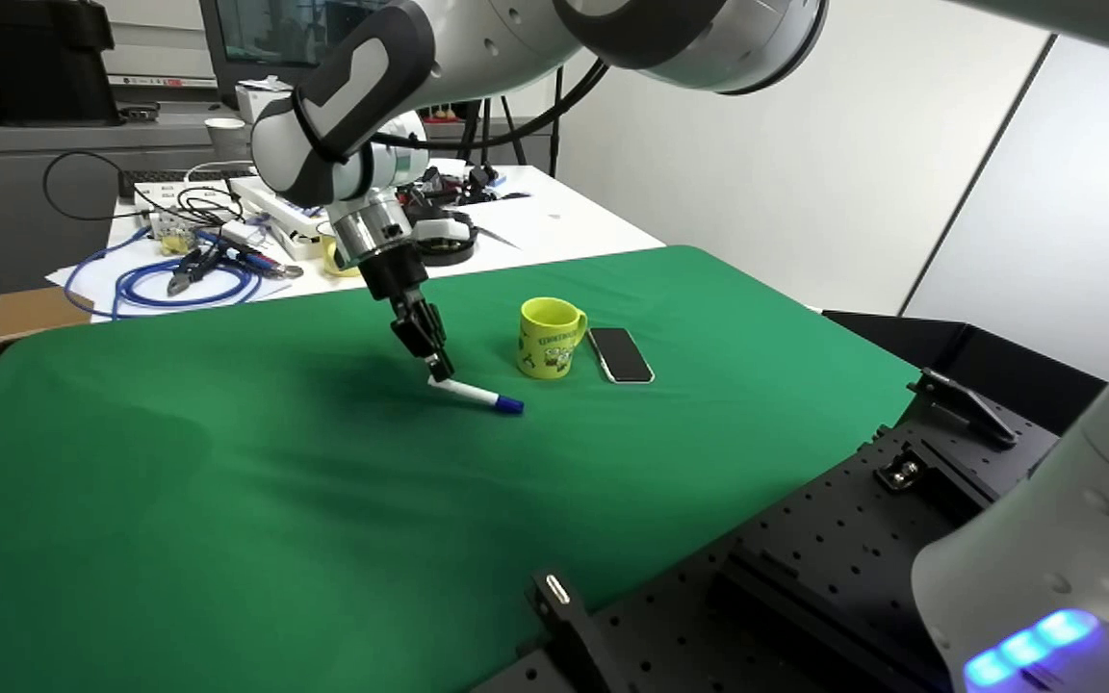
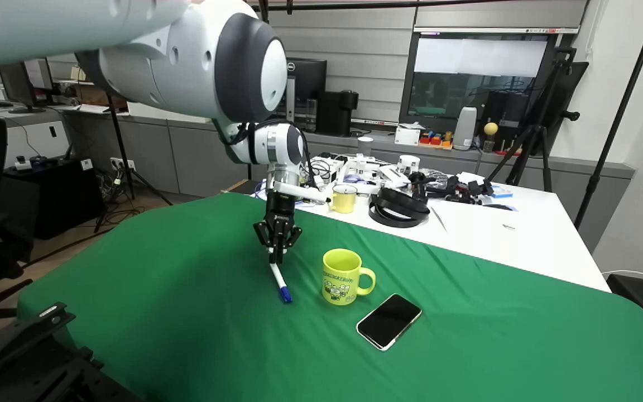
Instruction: Remove the marker from the mug cup and place it on the table
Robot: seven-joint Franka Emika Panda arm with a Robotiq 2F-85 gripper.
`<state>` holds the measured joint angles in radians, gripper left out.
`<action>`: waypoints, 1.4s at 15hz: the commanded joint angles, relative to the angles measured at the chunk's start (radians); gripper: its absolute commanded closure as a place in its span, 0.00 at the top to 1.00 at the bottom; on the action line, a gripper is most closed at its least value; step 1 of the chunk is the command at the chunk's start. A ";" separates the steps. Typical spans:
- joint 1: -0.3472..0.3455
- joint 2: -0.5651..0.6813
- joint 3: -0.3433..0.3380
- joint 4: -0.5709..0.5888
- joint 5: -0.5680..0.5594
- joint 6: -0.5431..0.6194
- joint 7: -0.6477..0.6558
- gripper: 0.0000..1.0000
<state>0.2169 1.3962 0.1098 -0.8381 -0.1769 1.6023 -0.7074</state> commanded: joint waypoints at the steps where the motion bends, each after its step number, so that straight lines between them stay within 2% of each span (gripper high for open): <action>1: 0.004 -0.016 0.002 -0.049 0.003 0.074 0.026 0.04; 5: 0.004 -0.030 -0.001 -0.080 0.003 0.116 0.026 0.04; 7: -0.005 -0.063 0.005 -0.087 0.012 0.087 0.016 0.41; 15: -0.030 -0.303 0.001 -0.161 -0.004 -0.017 -0.034 0.94; 16: -0.017 -0.222 -0.001 -0.079 -0.001 -0.005 -0.020 0.77; 19: -0.026 -0.281 -0.001 -0.115 -0.001 -0.023 -0.031 0.94; 21: -0.026 -0.282 -0.001 -0.128 -0.001 -0.022 -0.032 0.94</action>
